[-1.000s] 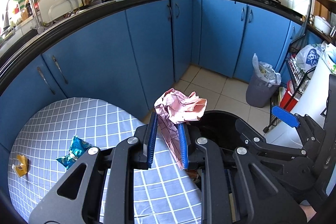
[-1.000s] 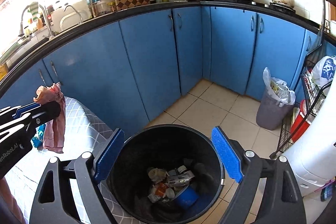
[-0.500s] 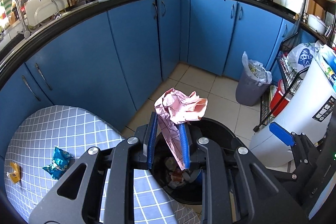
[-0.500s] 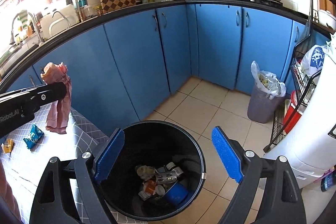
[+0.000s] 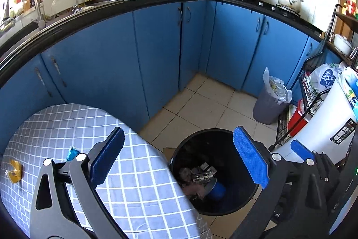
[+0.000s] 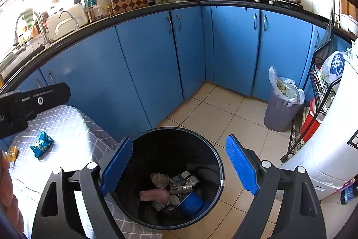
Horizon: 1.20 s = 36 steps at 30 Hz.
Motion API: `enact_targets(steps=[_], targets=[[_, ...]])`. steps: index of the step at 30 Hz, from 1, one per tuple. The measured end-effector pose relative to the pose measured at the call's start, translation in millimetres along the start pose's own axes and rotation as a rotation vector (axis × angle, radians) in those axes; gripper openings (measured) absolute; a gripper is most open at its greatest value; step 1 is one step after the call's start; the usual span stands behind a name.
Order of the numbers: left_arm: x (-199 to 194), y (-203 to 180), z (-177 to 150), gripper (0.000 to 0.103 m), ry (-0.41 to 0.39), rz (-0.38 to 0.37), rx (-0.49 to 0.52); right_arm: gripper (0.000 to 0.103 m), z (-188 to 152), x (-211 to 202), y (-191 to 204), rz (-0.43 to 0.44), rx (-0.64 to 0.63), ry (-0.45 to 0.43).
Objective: Collect trash
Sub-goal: 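Move both open tools back over the table toward the remaining wrappers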
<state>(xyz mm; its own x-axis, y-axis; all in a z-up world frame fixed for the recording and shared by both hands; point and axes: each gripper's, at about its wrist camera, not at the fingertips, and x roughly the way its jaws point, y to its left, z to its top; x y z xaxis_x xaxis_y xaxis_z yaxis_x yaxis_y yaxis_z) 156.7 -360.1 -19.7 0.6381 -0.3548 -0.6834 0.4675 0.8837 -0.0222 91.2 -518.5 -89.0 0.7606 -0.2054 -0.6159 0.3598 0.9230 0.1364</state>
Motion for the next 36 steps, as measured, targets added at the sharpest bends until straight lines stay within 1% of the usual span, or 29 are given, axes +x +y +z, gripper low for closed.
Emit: enact_targets(steps=[9, 18, 36], targets=[[-32, 25, -12, 0.096, -0.027, 0.017, -0.014, 0.083, 8, -26, 37, 0.007, -0.045, -0.032], [-78, 65, -22, 0.097, -0.073, 0.028, -0.057, 0.083, 16, -60, 84, 0.018, -0.104, -0.077], [-163, 172, -57, 0.097, -0.157, 0.099, -0.189, 0.083, 11, -112, 187, 0.071, -0.232, -0.132]])
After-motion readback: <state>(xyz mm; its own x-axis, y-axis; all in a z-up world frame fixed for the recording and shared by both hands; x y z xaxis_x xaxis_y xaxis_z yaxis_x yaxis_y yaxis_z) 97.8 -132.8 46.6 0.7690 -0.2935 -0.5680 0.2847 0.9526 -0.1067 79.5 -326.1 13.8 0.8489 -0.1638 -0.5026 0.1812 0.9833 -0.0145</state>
